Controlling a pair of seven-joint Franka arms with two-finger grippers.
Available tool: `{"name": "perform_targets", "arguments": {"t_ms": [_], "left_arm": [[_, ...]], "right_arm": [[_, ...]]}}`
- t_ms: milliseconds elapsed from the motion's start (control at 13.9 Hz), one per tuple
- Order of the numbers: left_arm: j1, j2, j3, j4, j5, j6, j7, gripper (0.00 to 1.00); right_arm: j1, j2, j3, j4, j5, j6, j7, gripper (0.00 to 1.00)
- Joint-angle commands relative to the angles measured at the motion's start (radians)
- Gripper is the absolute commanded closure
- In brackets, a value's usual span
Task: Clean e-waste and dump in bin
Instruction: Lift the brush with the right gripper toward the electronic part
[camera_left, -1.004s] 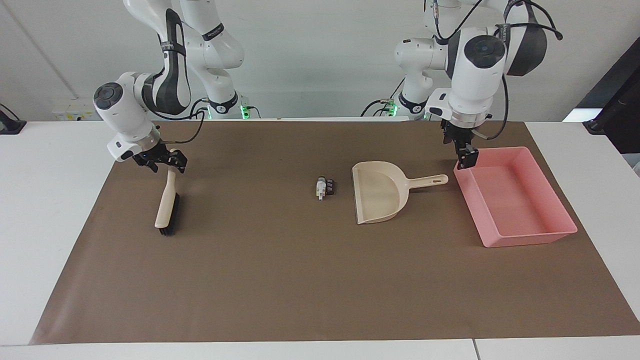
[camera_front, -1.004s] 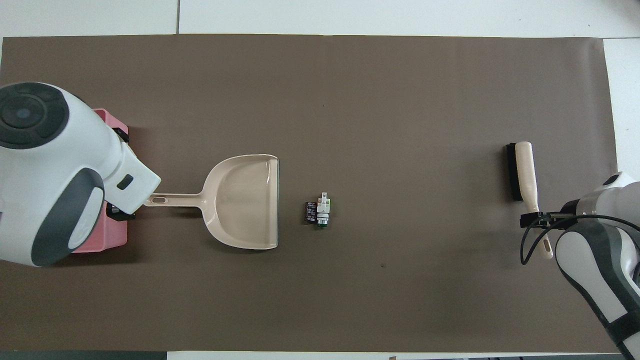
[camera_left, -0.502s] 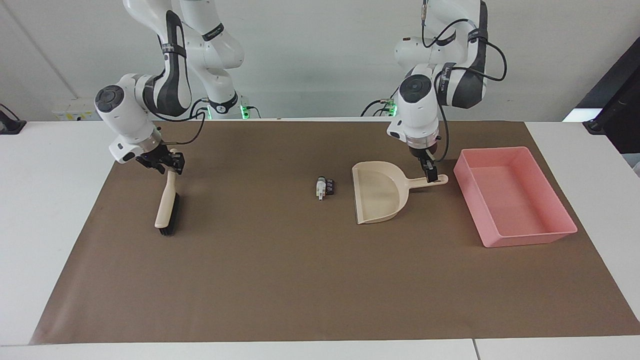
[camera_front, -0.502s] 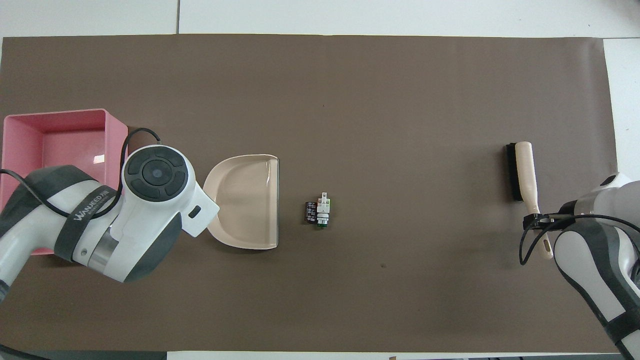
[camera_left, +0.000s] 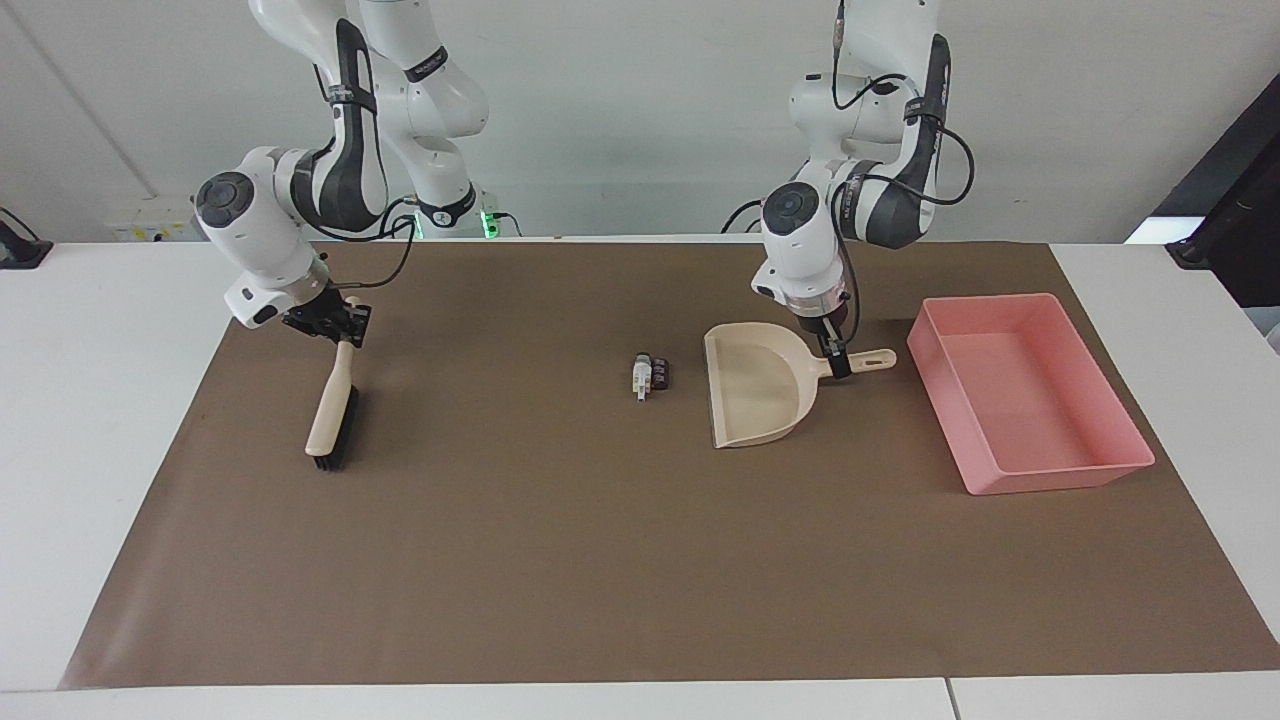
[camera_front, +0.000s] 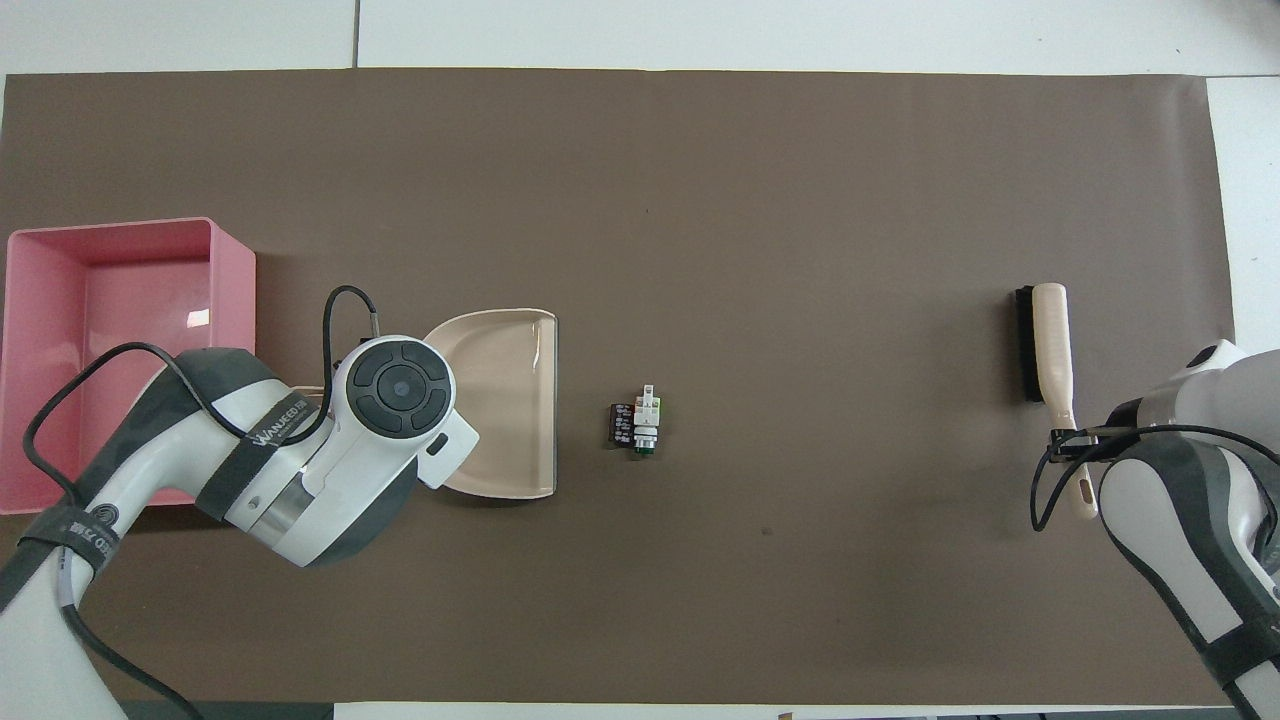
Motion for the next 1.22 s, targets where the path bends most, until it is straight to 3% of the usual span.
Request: {"name": "perform_targets", "arguments": {"t_ms": [0, 215, 359, 502, 717, 1004, 1148], "left_arm": [[-0.009, 0.016, 0.009, -0.014, 0.035, 0.030, -0.044, 0.13], [-0.008, 0.014, 0.009, -0.023, 0.035, 0.031, -0.042, 0.15], [-0.006, 0.014, 0.009, -0.023, 0.035, 0.028, -0.045, 0.20], [-0.006, 0.014, 0.009, -0.023, 0.035, 0.031, -0.044, 0.36], [0.000, 0.020, 0.009, -0.011, 0.035, 0.050, -0.034, 0.77], [0.004, 0.014, 0.011, 0.024, 0.035, 0.030, -0.021, 0.99], [0.006, 0.017, 0.015, 0.065, 0.035, -0.011, 0.022, 1.00]], "right_arm": [[0.051, 0.047, 0.007, 0.176, 0.001, -0.159, 0.041, 1.00], [0.172, 0.075, 0.007, 0.311, -0.030, -0.284, 0.171, 1.00], [0.276, 0.082, 0.007, 0.339, -0.053, -0.310, 0.243, 1.00], [0.354, 0.079, 0.008, 0.333, -0.053, -0.322, 0.288, 1.00], [0.459, 0.105, 0.008, 0.348, -0.039, -0.318, 0.363, 1.00], [0.577, 0.131, 0.008, 0.354, -0.044, -0.335, 0.444, 1.00], [0.609, 0.131, 0.011, 0.356, -0.030, -0.329, 0.511, 1.00]]}}
